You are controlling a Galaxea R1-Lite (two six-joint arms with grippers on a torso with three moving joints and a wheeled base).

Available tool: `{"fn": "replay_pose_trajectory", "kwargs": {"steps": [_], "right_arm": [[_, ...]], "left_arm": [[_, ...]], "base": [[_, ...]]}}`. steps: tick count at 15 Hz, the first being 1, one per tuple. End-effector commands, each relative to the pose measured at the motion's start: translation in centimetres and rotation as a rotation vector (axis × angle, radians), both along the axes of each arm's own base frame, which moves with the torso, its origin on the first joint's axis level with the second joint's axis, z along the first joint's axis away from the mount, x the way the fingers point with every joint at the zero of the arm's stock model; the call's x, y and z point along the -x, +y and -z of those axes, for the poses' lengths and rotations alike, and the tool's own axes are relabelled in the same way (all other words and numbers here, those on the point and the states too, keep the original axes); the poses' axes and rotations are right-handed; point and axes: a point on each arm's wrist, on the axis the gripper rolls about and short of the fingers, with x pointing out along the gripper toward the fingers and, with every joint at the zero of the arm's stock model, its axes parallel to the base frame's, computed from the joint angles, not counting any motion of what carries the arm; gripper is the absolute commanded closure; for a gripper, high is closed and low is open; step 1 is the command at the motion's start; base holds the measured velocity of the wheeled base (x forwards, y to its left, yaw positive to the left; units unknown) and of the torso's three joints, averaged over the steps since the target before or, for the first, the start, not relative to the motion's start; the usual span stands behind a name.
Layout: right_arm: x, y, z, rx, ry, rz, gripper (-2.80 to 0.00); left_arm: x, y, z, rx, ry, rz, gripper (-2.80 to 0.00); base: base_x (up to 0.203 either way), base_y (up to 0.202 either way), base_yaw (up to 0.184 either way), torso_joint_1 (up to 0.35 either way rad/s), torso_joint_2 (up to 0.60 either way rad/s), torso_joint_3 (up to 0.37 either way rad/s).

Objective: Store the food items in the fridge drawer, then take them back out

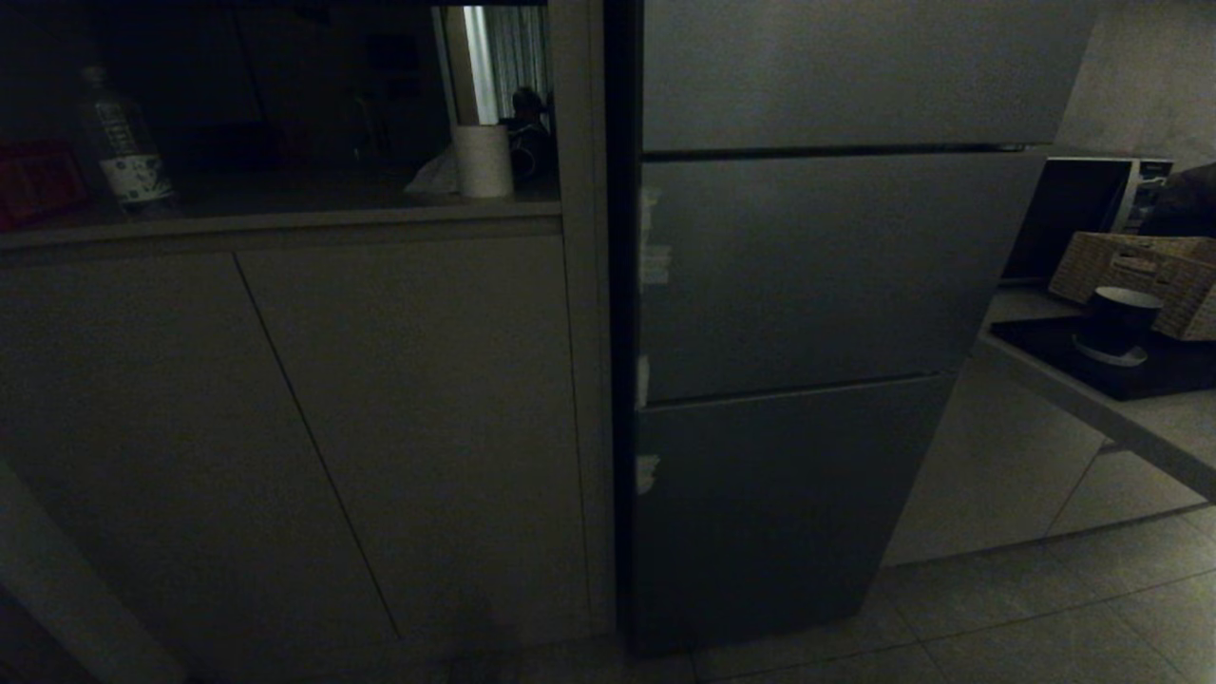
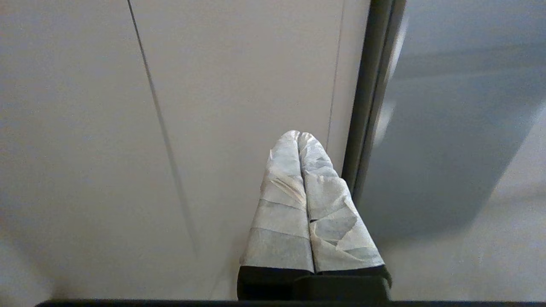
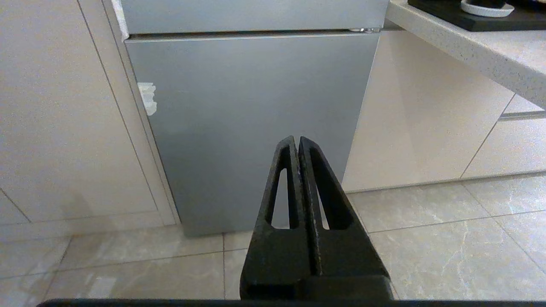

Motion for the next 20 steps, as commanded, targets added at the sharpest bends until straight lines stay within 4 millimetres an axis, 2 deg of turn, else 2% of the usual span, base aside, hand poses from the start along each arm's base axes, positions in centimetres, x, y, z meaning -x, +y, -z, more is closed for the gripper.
{"fn": "replay_pose_trajectory", "kwargs": {"steps": [1, 4, 7, 10, 13, 15, 20], "right_arm": [[0.0, 0.0, 0.0, 0.000, 0.002, -0.001, 0.00], [0.0, 0.0, 0.0, 0.000, 0.002, -0.001, 0.00], [0.0, 0.0, 0.0, 0.000, 0.001, -0.001, 0.00], [0.0, 0.0, 0.0, 0.000, 0.002, -0.001, 0.00], [0.0, 0.0, 0.0, 0.000, 0.002, -0.001, 0.00], [0.0, 0.0, 0.0, 0.000, 0.000, -0.001, 0.00], [0.0, 0.0, 0.0, 0.000, 0.001, -0.001, 0.00]], "left_arm": [[0.6, 0.0, -2.2, 0.020, -0.053, 0.009, 0.00], [-1.3, 0.0, -5.3, 0.149, 0.049, 0.049, 0.00], [-5.8, -0.4, -6.9, 0.427, 0.277, 0.144, 0.00], [-11.8, -1.2, -7.4, 0.711, 0.452, 0.224, 0.00], [-17.2, -2.2, -8.2, 0.859, 0.526, 0.283, 0.00], [-21.3, -2.8, -9.2, 0.943, 0.494, 0.313, 0.00], [-32.0, -4.7, -9.2, 1.011, 0.357, 0.378, 0.00]], "base": [[0.000, 0.000, 0.000, 0.000, 0.00, 0.000], [0.000, 0.000, 0.000, 0.000, 0.00, 0.000], [0.000, 0.000, 0.000, 0.000, 0.00, 0.000], [0.000, 0.000, 0.000, 0.000, 0.00, 0.000], [0.000, 0.000, 0.000, 0.000, 0.00, 0.000], [0.000, 0.000, 0.000, 0.000, 0.00, 0.000], [0.000, 0.000, 0.000, 0.000, 0.00, 0.000]]}}
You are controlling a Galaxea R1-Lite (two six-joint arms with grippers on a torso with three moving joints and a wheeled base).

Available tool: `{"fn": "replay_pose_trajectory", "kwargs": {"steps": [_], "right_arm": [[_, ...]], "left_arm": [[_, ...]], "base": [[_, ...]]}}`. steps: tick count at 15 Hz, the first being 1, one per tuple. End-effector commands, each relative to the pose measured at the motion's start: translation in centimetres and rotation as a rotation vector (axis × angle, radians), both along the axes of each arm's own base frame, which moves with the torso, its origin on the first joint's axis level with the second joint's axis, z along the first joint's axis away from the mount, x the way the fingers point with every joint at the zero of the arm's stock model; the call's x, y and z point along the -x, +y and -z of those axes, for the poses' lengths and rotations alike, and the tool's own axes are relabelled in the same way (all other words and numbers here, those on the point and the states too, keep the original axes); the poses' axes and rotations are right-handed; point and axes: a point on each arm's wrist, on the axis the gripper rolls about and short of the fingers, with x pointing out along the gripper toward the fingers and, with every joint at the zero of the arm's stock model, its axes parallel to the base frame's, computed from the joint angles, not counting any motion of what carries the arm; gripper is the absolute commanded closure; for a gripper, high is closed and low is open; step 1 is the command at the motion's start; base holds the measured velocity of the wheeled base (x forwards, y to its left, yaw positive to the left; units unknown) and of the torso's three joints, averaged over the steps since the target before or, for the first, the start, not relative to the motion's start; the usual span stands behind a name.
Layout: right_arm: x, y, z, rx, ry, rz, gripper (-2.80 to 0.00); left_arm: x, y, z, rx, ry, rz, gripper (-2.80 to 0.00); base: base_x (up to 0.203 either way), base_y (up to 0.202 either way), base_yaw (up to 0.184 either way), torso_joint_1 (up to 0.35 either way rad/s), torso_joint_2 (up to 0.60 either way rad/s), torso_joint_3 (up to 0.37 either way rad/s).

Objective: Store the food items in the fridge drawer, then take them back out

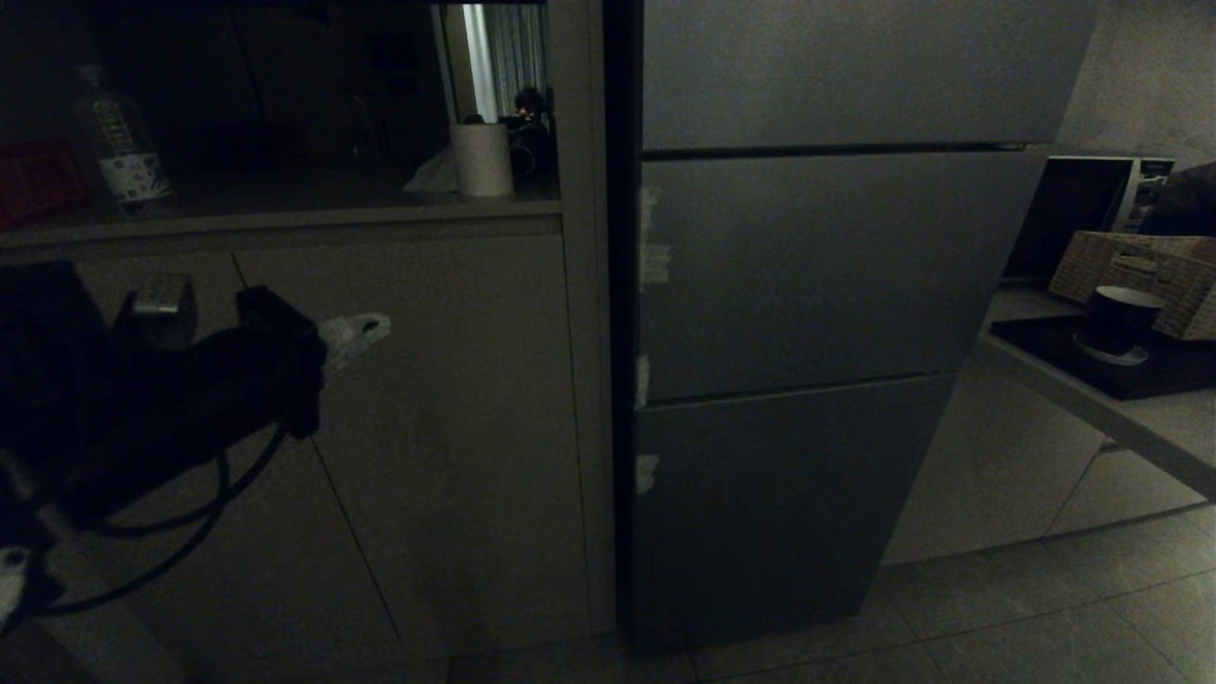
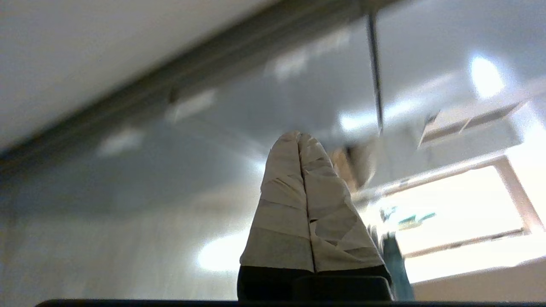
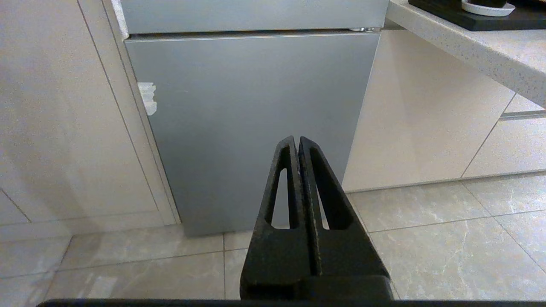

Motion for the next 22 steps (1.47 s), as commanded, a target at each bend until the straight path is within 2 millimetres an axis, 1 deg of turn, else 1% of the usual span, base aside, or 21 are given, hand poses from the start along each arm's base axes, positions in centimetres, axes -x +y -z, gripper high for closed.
{"fn": "replay_pose_trajectory", "kwargs": {"steps": [1, 3, 4, 5, 6, 7, 9, 10, 12, 15, 16, 19, 22], "right_arm": [[0.0, 0.0, 0.0, 0.000, 0.001, -0.001, 0.00], [0.0, 0.0, 0.0, 0.000, 0.001, -0.001, 0.00], [0.0, 0.0, 0.0, 0.000, 0.002, -0.001, 0.00], [0.0, 0.0, 0.0, 0.000, 0.002, -0.001, 0.00], [0.0, 0.0, 0.0, 0.000, 0.002, -0.001, 0.00], [0.0, 0.0, 0.0, 0.000, 0.002, -0.001, 0.00], [0.0, 0.0, 0.0, 0.000, 0.002, -0.001, 0.00], [0.0, 0.0, 0.0, 0.000, 0.002, -0.001, 0.00], [0.0, 0.0, 0.0, 0.000, 0.001, -0.001, 0.00], [0.0, 0.0, 0.0, 0.000, 0.002, -0.001, 0.00], [0.0, 0.0, 0.0, 0.000, 0.001, -0.001, 0.00], [0.0, 0.0, 0.0, 0.003, 0.001, -0.001, 0.00], [0.0, 0.0, 0.0, 0.008, 0.001, -0.002, 0.00]], "left_arm": [[-5.2, -1.0, 2.4, 0.002, 0.048, -0.014, 0.00], [-8.9, -2.4, 2.9, 0.015, 0.002, -0.050, 0.00], [-10.4, -3.5, 3.6, 0.019, -0.033, -0.067, 0.00], [-11.2, -4.8, 3.4, 0.031, -0.122, -0.084, 0.00], [-11.2, -6.1, 3.3, 0.034, -0.193, -0.087, 0.00], [-10.8, -6.9, 3.7, 0.009, -0.206, -0.087, 0.00], [-10.2, -7.0, 3.8, 0.002, -0.200, -0.082, 0.00], [-9.5, -7.0, 4.1, -0.005, -0.183, -0.073, 0.00], [-7.5, -7.2, 3.3, -0.003, -0.184, -0.050, 0.00], [-3.9, -7.2, 2.0, 0.005, -0.195, -0.015, 0.00], [-2.9, -7.1, 1.7, 0.006, -0.197, -0.008, 0.00], [0.0, -6.2, 2.0, -0.003, -0.170, 0.004, 0.00], [2.2, -5.4, 1.3, 0.010, -0.189, 0.005, 0.00]], "base": [[0.000, 0.000, 0.000, 0.000, 0.00, 0.000], [0.000, 0.000, 0.000, 0.000, 0.00, 0.000], [0.000, 0.000, 0.000, 0.000, 0.00, 0.000], [0.000, 0.000, 0.000, 0.000, 0.00, 0.000], [0.000, 0.000, 0.000, 0.000, 0.00, 0.000], [0.000, 0.000, 0.000, 0.000, 0.00, 0.000], [0.000, 0.000, 0.000, 0.000, 0.00, 0.000], [0.000, 0.000, 0.000, 0.000, 0.00, 0.000], [0.000, 0.000, 0.000, 0.000, 0.00, 0.000], [0.000, 0.000, 0.000, 0.000, 0.00, 0.000], [0.000, 0.000, 0.000, 0.000, 0.00, 0.000], [0.000, 0.000, 0.000, 0.000, 0.00, 0.000], [0.000, 0.000, 0.000, 0.000, 0.00, 0.000]]}}
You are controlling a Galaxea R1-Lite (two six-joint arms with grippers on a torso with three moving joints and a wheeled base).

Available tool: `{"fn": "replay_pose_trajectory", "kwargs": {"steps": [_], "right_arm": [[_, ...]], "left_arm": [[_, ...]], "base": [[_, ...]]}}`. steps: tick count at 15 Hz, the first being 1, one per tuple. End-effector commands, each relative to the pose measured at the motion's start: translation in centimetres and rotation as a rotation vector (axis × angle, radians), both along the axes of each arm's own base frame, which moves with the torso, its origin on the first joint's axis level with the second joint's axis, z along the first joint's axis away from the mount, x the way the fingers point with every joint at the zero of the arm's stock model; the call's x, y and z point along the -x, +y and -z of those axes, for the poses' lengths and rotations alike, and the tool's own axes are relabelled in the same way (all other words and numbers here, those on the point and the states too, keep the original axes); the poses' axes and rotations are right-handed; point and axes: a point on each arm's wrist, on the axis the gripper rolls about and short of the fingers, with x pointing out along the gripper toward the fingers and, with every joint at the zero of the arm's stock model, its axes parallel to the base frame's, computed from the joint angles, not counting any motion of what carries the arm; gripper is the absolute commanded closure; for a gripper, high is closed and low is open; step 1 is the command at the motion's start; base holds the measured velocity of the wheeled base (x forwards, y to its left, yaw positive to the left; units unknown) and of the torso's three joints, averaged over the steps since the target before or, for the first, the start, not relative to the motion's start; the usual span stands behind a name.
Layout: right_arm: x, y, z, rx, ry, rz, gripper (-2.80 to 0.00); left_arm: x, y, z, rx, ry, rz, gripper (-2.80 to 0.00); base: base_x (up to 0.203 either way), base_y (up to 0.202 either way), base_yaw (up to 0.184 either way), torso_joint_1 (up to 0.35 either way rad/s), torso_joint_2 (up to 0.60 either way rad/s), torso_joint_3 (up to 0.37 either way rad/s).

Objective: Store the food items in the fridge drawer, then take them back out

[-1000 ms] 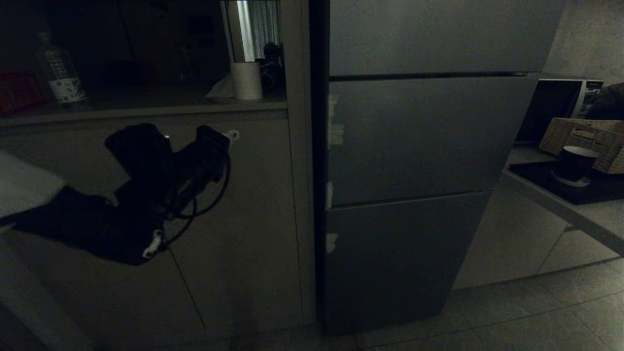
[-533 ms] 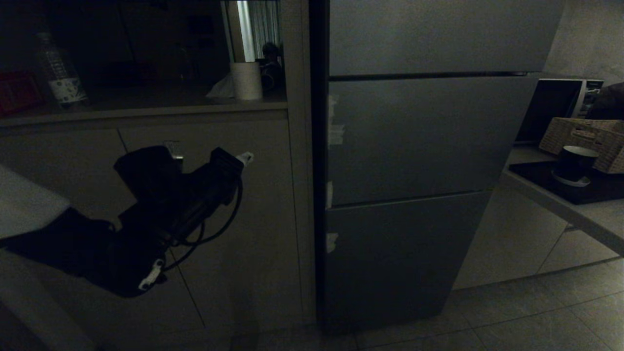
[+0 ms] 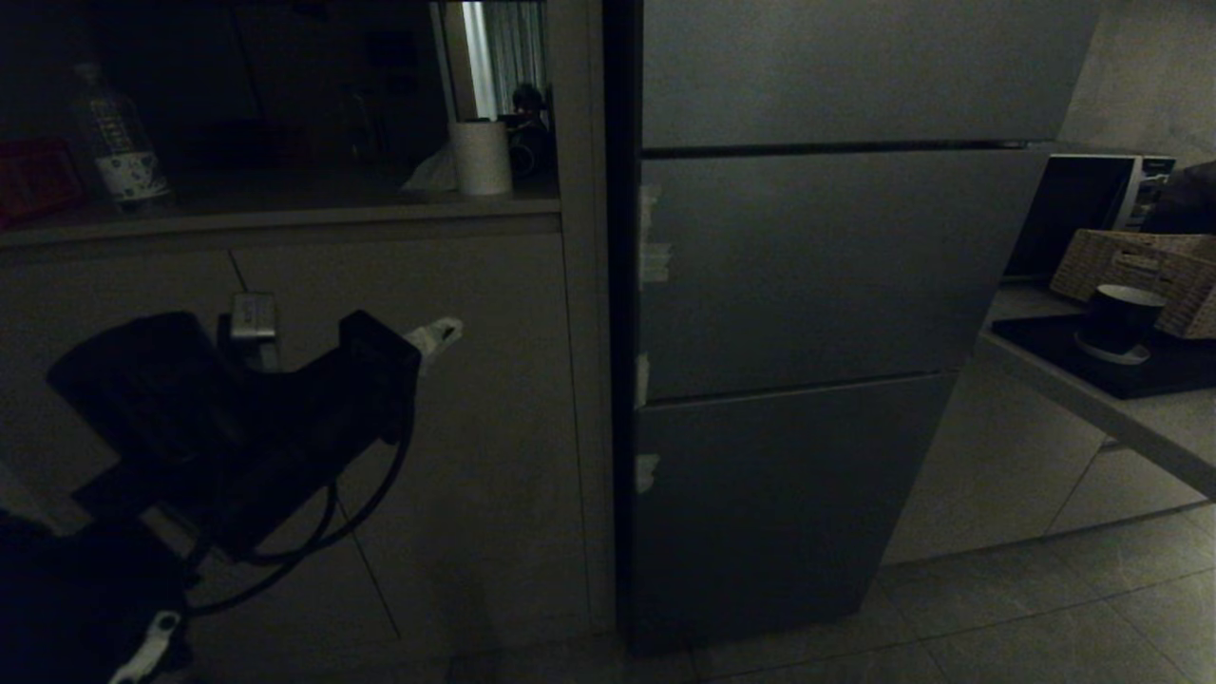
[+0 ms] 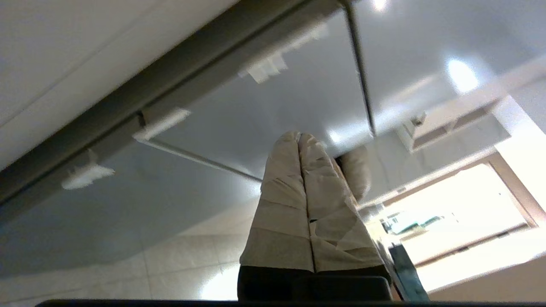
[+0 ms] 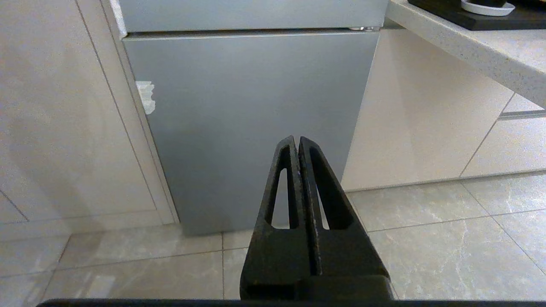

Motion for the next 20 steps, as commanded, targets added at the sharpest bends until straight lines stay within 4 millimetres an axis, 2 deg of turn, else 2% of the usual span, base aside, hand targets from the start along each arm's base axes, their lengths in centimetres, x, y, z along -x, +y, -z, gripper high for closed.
{"fn": "replay_pose_trajectory", "kwargs": {"steps": [1, 4, 7, 14, 20], "right_arm": [[0.0, 0.0, 0.0, 0.002, 0.001, -0.002, 0.00], [0.0, 0.0, 0.0, -0.001, 0.000, -0.001, 0.00], [0.0, 0.0, 0.0, -0.004, 0.000, -0.001, 0.00], [0.0, 0.0, 0.0, -0.006, 0.002, 0.000, 0.00], [0.0, 0.0, 0.0, -0.004, 0.001, 0.000, 0.00]], "left_arm": [[2.1, 0.7, -1.5, 0.026, -0.052, 0.003, 0.00], [3.9, 1.1, -1.2, 0.024, -0.044, -0.005, 0.00], [4.7, 1.4, -0.7, 0.017, -0.026, -0.005, 0.00], [5.8, 1.7, -0.7, 0.022, -0.033, 0.003, 0.00], [6.4, 2.0, -0.9, 0.027, -0.045, -0.004, 0.00]], "base": [[0.000, 0.000, 0.000, 0.000, 0.00, 0.000], [0.000, 0.000, 0.000, 0.000, 0.00, 0.000], [0.000, 0.000, 0.000, 0.000, 0.00, 0.000], [-0.001, 0.006, -0.155, 0.001, 0.00, 0.003], [0.000, 0.001, -0.013, 0.000, 0.00, 0.000]]}}
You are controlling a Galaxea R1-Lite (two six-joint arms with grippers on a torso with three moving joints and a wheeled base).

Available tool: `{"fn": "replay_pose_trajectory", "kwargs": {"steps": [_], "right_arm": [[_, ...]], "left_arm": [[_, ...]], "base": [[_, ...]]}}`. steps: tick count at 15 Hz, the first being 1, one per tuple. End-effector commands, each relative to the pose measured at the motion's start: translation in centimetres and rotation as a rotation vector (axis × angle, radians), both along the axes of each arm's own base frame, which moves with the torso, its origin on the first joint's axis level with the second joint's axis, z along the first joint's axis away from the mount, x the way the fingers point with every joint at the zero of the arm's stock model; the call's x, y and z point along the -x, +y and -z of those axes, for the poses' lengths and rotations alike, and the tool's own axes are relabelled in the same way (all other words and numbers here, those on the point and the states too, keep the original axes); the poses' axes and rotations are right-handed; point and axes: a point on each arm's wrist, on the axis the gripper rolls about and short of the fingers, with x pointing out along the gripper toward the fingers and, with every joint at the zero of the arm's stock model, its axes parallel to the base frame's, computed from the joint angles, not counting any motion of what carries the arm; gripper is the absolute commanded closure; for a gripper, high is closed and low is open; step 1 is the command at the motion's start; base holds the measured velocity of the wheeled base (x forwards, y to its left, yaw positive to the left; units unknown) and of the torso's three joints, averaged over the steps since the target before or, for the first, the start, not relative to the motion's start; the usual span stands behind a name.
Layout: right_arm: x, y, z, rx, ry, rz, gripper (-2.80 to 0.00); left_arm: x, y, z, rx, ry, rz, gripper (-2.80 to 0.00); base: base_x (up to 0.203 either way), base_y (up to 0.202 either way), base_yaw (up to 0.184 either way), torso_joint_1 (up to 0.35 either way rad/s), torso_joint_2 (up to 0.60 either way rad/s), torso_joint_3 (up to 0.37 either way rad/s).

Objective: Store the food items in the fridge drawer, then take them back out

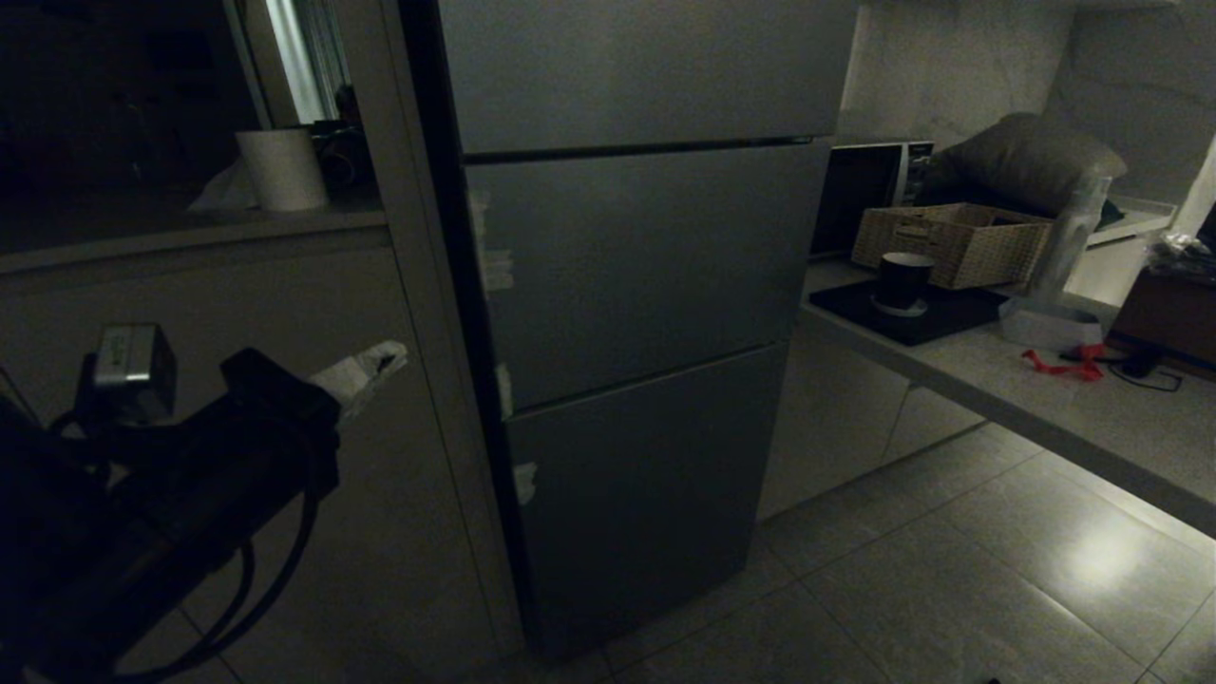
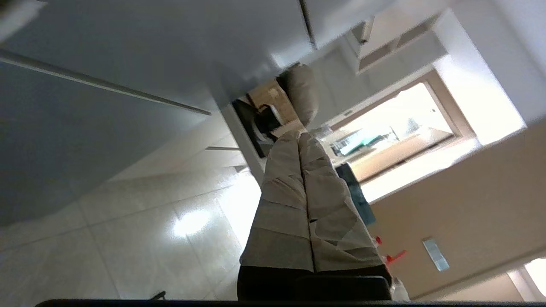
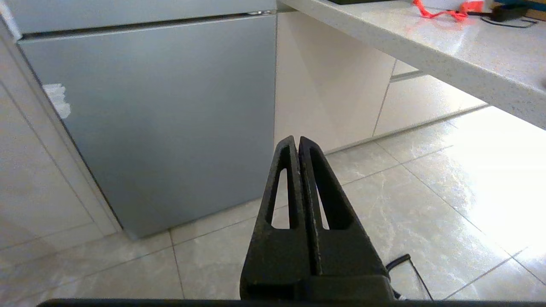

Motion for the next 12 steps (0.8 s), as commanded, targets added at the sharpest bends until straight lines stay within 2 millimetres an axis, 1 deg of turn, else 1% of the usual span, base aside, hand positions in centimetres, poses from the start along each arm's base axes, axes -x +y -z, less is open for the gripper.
{"fn": "replay_pose_trajectory", "kwargs": {"steps": [1, 3, 6, 11, 12], "right_arm": [[0.0, 0.0, 0.0, 0.000, 0.001, 0.000, 0.00], [0.0, 0.0, 0.0, 0.002, 0.001, 0.000, 0.00], [0.0, 0.0, 0.0, 0.002, 0.002, 0.000, 0.00], [0.0, 0.0, 0.0, 0.002, 0.001, 0.000, 0.00], [0.0, 0.0, 0.0, 0.002, -0.001, 0.000, 0.00]], "left_arm": [[0.5, 0.3, -0.6, 0.019, -0.029, -0.002, 0.00], [1.1, 0.5, -0.9, 0.026, -0.045, -0.004, 0.00], [1.4, 0.6, -0.6, 0.022, -0.036, -0.004, 0.00], [2.1, 0.9, -1.2, 0.031, -0.066, 0.005, 0.00], [2.1, 0.9, -1.1, 0.031, -0.064, 0.004, 0.00]], "base": [[0.000, 0.000, 0.000, 0.000, 0.00, 0.000], [0.000, 0.000, 0.000, 0.000, 0.00, 0.000], [0.000, 0.000, 0.000, 0.000, 0.00, 0.000], [0.000, 0.000, 0.000, 0.000, 0.00, 0.000], [0.075, 0.000, -0.003, 0.001, 0.00, 0.007]]}}
